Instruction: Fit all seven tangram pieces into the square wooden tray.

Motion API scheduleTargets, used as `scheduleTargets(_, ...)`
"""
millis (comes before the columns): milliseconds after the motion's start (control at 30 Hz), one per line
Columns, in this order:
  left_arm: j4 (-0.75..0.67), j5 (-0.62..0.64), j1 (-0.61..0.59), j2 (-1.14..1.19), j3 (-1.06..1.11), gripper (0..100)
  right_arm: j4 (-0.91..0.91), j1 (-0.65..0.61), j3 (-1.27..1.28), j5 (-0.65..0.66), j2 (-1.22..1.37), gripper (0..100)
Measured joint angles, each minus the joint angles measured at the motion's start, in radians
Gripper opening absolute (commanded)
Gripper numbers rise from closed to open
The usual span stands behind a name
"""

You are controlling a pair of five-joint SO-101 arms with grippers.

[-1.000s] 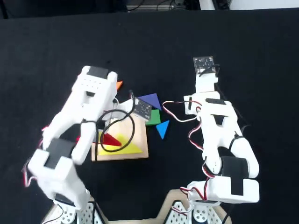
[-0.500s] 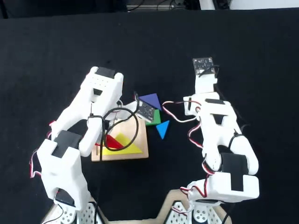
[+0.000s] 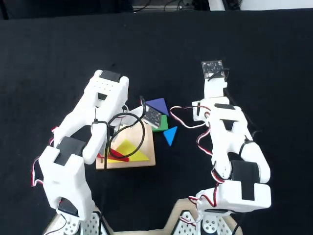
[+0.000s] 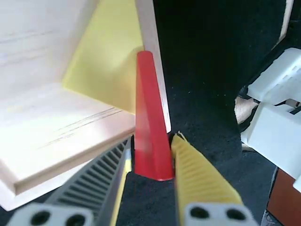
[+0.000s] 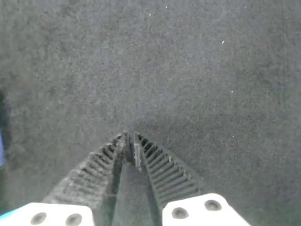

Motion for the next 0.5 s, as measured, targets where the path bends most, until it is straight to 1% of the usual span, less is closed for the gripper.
scheduleTargets(133, 0.0, 0.0, 0.0, 0.0, -0.049, 14, 0.0, 0.0, 0.0, 0.0, 0.0, 1.2)
scheduleTargets(333, 0.0, 0.008, 0.0, 0.012, -0.222, 14, 0.0, 0.0, 0.0, 0.0, 0.0, 1.2)
scheduleTargets(500, 0.0, 0.018, 0.0, 0.014, -0.315, 14, 0.0, 0.0, 0.0, 0.0, 0.0, 1.2)
